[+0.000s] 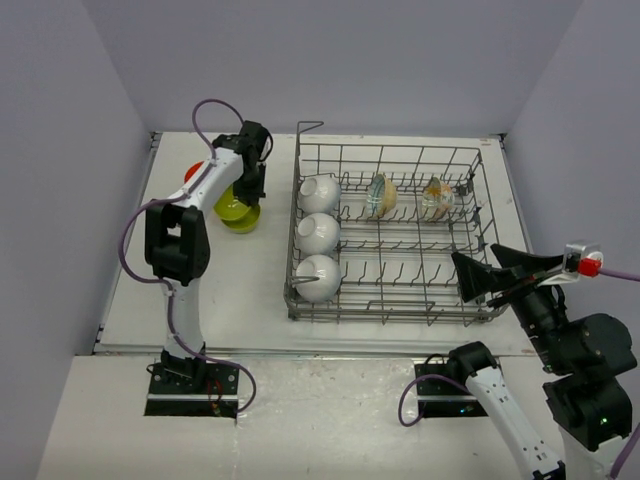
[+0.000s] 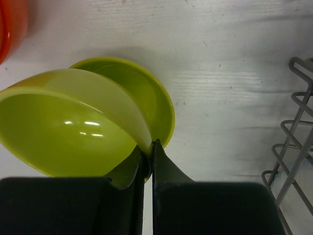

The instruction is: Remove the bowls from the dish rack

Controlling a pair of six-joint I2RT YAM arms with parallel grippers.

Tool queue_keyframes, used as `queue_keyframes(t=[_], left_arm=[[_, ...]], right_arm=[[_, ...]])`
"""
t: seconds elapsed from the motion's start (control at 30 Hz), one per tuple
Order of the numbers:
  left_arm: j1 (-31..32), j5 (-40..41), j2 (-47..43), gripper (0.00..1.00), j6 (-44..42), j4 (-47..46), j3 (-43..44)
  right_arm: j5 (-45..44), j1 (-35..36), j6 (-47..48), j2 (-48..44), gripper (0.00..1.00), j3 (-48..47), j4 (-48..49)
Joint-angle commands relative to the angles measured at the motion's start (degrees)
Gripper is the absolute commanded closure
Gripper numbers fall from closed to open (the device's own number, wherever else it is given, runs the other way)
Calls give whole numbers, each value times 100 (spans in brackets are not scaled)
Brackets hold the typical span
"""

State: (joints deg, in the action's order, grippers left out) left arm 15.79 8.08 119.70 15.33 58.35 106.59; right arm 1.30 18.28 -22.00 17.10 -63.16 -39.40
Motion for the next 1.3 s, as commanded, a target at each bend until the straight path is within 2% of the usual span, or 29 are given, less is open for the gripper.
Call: queue_keyframes(t=[0.0, 0.3, 0.5, 0.67, 0.7, 0.97, 1.1, 1.13, 1.17, 1.2, 1.27], left_arm=[[99, -43, -35, 100, -241, 54, 47], [126, 177, 106, 100, -250, 159, -50], [143, 230, 124, 88, -250, 212, -42], [257, 177, -43, 67, -232, 142, -15], [275, 168, -95, 58, -206, 133, 11], [302, 598, -1132, 42, 198, -130, 64], [319, 739, -1852, 30, 531, -341, -84], [380, 609, -2237, 23, 593, -603, -320], [424, 442, -2449, 23, 628, -858, -488], [503, 240, -2895, 0, 681, -1391, -655], [758, -392, -3293, 0, 813, -1895, -1058]], right_arm=[[195, 9, 82, -14, 1, 58, 99], [195, 9, 91, -32, 1, 40, 81], [213, 9, 91, -23, 1, 40, 81], [265, 9, 82, 21, 1, 49, 99], [283, 9, 82, 30, 1, 49, 99], [309, 9, 73, 284, 1, 198, 178], [415, 9, 20, 583, 1, 260, 239], [458, 9, 12, 688, 1, 277, 257], [459, 9, -6, 715, 1, 304, 274], [502, 9, -15, 742, 1, 330, 344], [494, 9, -32, 803, 1, 487, 476]])
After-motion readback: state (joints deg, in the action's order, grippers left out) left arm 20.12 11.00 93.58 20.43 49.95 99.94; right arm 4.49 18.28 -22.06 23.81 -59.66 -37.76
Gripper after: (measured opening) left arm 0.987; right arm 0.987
